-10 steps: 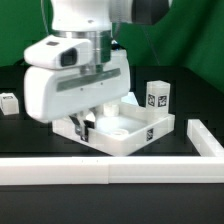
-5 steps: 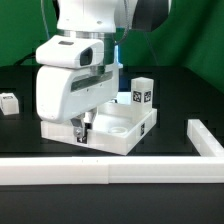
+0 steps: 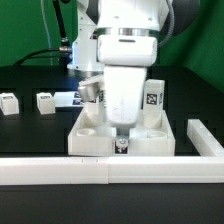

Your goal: Assemble square table

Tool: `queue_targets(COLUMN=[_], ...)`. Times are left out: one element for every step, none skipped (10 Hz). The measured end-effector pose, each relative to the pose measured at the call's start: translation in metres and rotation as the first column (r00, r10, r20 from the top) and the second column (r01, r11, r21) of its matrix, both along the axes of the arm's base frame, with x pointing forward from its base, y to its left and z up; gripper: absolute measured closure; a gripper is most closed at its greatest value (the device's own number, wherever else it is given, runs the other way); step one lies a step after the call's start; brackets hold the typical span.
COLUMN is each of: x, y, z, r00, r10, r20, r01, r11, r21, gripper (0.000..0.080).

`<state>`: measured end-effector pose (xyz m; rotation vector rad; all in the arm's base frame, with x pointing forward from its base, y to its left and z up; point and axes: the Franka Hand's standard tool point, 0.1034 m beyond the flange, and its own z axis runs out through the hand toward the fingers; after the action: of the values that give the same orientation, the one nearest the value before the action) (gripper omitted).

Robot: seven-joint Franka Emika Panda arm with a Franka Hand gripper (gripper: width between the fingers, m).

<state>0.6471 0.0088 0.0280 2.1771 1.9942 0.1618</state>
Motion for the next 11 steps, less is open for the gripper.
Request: queue_targets(x=[-0.002,-0.002,-0.002,-0.002,-0.002,-0.001,0.005,0.012,0.018,0.024,0.026], y=[-0.003,-0.003,-0.004,-0.004,-0.003,0.003,0.015,0.022,0.03,0.038,0.039], z=[-0.001,-0.001,-0.001,-0.001,-0.001,-0.001,0.001,0.002,0.003,0.005,0.006], r00=[1.0,1.0,1.0,1.0,1.0,1.0,1.0,1.0,1.0,1.0,1.0], r10=[-0.02,-0.022,-0.022,-0.023,-0.025,-0.026,-0.017,-0.009,-0.017,-0.019,-0.008], r20=[-0.011,-0.011,-0.011,-0.011,-0.011,-0.009,-0.001,0.01,0.017,0.022,0.023], r01=[0.02,0.022,0.022,0.023,0.025,0.026,0.017,0.008,0.016,0.018,0.008], r11=[1.0,1.0,1.0,1.0,1.0,1.0,1.0,1.0,0.999,0.999,0.999], r21=[0.001,0.001,0.001,0.001,0.002,0.008,0.017,0.023,0.032,0.039,0.033], gripper=[0.0739,0.0736,0.0736,0.0736,0.0736,0.0736,0.0736,0.0736,0.0736,0.0736,0.0736])
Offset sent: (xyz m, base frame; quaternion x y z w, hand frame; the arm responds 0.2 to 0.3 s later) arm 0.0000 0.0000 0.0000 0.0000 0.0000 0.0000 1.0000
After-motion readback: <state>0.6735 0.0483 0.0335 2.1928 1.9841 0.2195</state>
